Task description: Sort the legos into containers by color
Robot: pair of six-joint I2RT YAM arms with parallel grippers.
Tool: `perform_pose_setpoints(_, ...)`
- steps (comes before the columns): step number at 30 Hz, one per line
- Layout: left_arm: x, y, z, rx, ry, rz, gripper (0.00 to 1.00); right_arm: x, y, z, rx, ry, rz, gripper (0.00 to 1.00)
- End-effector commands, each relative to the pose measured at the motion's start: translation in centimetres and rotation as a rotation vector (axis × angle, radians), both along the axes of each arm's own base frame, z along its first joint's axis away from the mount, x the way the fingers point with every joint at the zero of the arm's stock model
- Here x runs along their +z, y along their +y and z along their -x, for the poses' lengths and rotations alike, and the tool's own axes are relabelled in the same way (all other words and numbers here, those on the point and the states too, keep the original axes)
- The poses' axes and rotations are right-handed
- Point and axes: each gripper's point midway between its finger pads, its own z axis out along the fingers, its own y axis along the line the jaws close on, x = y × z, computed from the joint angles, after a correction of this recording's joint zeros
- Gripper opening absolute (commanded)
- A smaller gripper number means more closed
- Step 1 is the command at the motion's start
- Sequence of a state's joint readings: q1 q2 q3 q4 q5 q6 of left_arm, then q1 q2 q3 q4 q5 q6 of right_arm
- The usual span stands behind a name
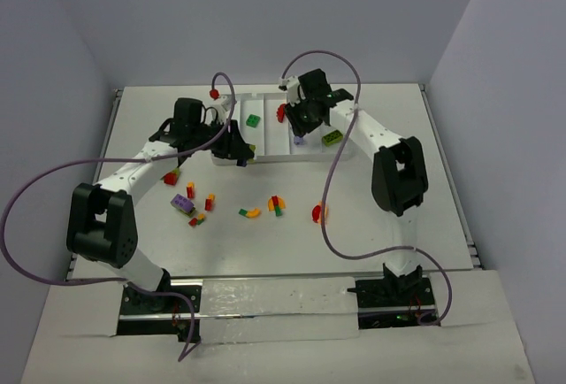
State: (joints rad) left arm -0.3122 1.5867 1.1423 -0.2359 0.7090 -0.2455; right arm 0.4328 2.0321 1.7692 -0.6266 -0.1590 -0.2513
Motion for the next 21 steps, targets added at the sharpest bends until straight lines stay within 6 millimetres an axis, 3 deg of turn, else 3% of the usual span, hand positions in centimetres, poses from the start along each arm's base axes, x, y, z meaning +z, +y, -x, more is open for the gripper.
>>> perform_pose_setpoints(1,1.1,0.7,-0.7,0.03,-0.077,-0.026,0.0,0.2,-1.2,-3.7,-0.143,-0.036,0.024,0.12)
perform_pose_setpoints(5,1.0,0.6,-0.8,0.027,-0.074,-0.021,0.0,-1.1,-1.1,-4.8,-0.149,-0.036,0.046,0.38)
perform_pose_setpoints(10,0.7,0.5,-0.7,0.022,-0.055,-0.01,0.0,-2.4,-1.1,-5.4,-0.138,-0.021,0.068,0.6)
perform_pose_setpoints(14,0.6,0.3,-0.5,-0.003,-0.037,0.009,0.01,-1.7,-0.8,-5.1,-0.129,-0.022,0.046,0.78)
perform_pose_setpoints(15,0.6,0.3,-0.6,-0.006,-0.029,0.017,0.01,-0.9,-0.8,-4.9,-0.125,-0.031,0.032,0.94)
perform_pose_setpoints(16,0.6,0.3,-0.5,-0.011,-0.025,0.023,0.01,-0.2,-0.6,-4.8,-0.121,-0.04,0.018,0.98)
perform_pose_setpoints(18,0.9,0.0,0.1,-0.044,0.006,0.071,0.01,1.3,-0.2,-4.2,-0.106,-0.041,-0.017,0.98)
perform_pose_setpoints(21,2.2,-0.4,1.4,-0.12,0.077,0.207,0.02,4.8,1.6,-1.5,0.016,-0.04,-0.137,0.97)
